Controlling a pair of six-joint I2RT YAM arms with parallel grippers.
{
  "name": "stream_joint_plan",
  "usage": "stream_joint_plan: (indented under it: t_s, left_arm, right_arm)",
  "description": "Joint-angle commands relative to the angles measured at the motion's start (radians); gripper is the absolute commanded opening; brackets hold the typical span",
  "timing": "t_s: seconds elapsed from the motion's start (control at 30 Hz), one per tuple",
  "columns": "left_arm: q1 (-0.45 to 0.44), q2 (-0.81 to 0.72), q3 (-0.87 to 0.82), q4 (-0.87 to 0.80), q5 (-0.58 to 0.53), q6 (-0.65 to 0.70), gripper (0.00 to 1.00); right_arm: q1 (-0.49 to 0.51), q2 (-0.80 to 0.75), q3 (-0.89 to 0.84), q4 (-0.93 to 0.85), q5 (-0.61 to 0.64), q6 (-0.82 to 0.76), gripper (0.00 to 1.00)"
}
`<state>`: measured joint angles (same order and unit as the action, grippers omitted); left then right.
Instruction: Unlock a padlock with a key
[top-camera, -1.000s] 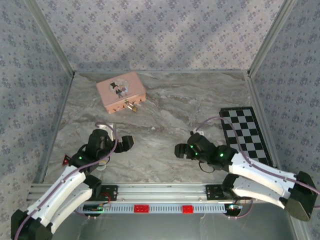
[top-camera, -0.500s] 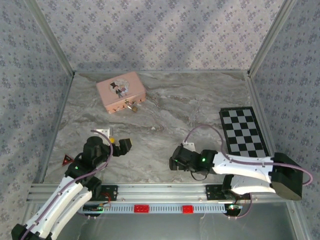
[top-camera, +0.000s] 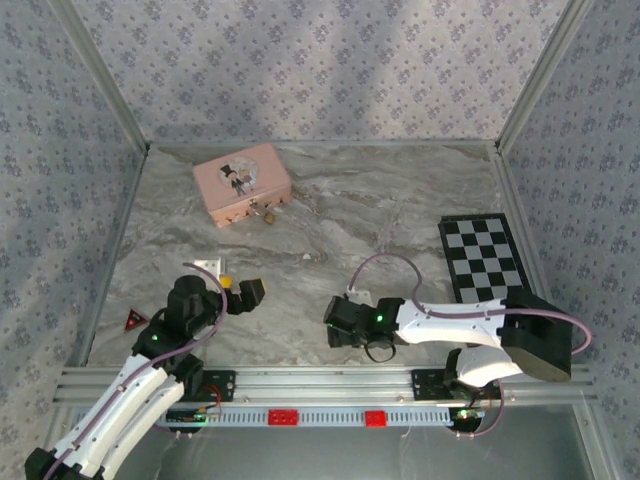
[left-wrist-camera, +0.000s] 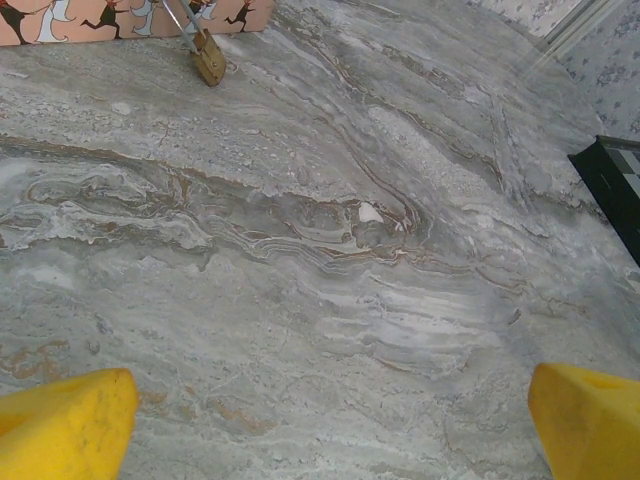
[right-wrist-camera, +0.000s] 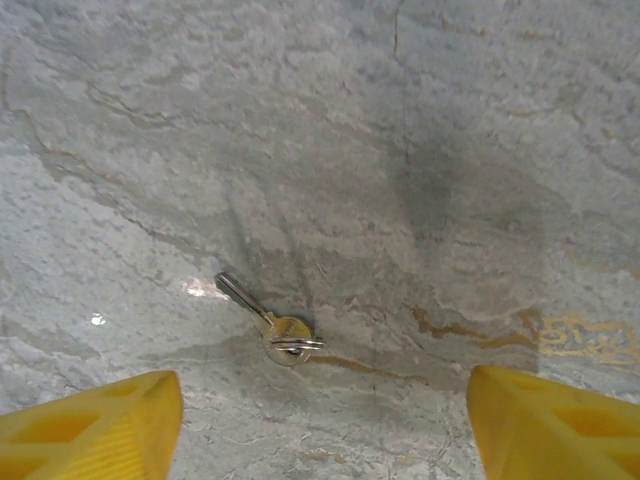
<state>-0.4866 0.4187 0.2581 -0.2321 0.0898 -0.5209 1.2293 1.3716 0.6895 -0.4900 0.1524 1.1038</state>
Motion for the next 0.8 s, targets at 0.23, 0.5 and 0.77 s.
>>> stream_joint_plan:
  t_s: [0.23, 0.5, 0.77]
  left_arm:
    - [-0.007, -0.015, -0.001, 0.021, 0.001, -0.008, 1.00]
    - [-0.007, -0.020, -0.003, 0.021, 0.001, -0.008, 1.00]
    - [-0.007, -0.020, -0.006, 0.022, -0.001, -0.007, 1.00]
  right_arm:
    - [0.002, 0.064, 0.065, -0.012, -0.021, -0.018, 0.54]
    - [-0.009, 0.083, 0.079, -0.025, -0.008, -0.026, 0.41]
    - [-0.009, 0.134, 0.106, -0.028, -0.001, -0.043, 0.36]
